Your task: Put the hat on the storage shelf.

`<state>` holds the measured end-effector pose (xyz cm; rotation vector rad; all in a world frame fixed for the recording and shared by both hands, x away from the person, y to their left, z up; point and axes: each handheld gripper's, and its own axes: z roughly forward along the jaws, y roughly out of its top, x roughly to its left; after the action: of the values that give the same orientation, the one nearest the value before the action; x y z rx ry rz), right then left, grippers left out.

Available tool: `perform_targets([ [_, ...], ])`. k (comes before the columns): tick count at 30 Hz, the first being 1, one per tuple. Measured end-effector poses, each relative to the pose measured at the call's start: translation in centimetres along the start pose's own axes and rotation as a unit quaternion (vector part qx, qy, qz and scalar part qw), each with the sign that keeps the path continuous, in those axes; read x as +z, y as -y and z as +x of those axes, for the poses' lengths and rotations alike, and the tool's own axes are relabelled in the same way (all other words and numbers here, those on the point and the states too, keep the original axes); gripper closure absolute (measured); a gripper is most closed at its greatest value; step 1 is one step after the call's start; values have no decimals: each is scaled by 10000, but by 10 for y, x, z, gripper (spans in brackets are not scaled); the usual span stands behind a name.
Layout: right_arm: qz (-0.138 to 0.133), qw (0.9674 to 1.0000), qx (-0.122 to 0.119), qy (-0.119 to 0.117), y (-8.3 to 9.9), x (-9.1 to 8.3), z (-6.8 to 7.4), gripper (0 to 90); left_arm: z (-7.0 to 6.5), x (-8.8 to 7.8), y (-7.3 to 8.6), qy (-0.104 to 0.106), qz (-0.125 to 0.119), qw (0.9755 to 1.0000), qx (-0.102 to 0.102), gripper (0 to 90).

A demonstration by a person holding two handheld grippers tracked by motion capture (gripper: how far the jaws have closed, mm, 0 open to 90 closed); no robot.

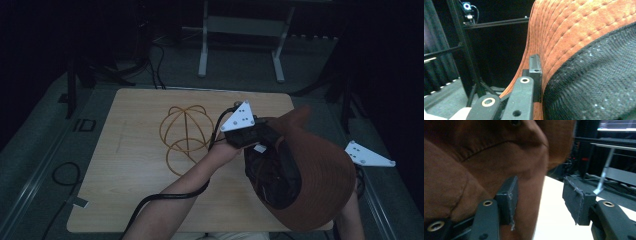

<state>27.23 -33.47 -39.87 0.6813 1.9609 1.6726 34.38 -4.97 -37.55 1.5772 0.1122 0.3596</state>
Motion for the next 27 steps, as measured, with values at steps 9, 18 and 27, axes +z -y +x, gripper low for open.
perform_targets([
  [9, 18, 9991, -231, -347, -9, 25, 5, 436, -4, 6, 4, 240, 68, 9997, -35, 874],
  [18, -25, 9993, -153, -326, -13, 36, 7, 547, -3, 6, 7, 330, 38, 9994, -126, 874],
  [27, -20, 9999, -27, -145, -15, 36, 9, 851, -1, 5, 7, 387, 2, 9990, -239, 873],
])
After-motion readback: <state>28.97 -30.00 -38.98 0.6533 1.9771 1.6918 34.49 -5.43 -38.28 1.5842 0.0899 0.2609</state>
